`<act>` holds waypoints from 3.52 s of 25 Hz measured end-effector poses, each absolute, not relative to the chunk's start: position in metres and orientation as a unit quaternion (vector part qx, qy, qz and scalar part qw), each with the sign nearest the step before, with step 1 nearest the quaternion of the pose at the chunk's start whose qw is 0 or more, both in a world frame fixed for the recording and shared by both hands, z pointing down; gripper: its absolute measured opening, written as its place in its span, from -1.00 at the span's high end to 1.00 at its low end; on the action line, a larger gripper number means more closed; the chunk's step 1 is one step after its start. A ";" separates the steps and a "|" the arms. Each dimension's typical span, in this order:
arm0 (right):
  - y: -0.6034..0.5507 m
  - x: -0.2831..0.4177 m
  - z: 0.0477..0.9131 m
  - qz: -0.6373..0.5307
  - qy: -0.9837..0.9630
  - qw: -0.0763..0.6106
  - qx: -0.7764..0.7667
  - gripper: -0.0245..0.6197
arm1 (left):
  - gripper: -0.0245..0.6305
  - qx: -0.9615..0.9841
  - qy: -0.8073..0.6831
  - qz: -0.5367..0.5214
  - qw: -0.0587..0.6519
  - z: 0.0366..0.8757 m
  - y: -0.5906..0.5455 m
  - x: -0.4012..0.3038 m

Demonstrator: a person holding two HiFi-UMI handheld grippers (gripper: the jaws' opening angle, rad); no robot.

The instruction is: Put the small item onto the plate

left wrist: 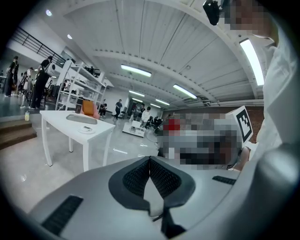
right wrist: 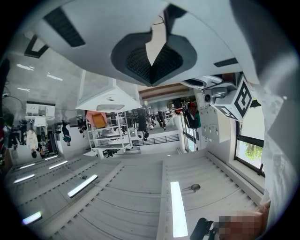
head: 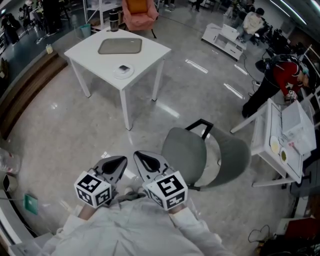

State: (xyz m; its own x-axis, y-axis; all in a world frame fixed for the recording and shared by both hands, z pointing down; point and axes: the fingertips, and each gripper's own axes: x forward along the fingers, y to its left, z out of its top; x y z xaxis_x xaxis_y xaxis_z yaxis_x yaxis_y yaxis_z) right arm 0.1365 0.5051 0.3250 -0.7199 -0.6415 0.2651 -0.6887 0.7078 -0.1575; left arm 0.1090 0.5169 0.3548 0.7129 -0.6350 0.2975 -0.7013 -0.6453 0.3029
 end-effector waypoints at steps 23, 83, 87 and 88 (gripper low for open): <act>0.495 0.169 0.344 0.177 -0.913 0.080 0.359 0.88 | 0.90 0.882 -0.388 0.071 0.258 0.389 0.507 0.128; 0.020 0.048 0.379 0.255 -0.885 0.096 0.377 0.88 | 0.89 0.873 -0.370 0.103 0.299 0.402 0.035 0.001; -0.014 0.056 0.383 0.261 -0.887 0.098 0.368 0.88 | 0.89 0.867 -0.381 0.084 0.310 0.401 0.003 0.006; -0.022 0.058 0.384 0.263 -0.887 0.099 0.366 0.88 | 0.89 0.866 -0.386 0.086 0.307 0.402 -0.004 0.006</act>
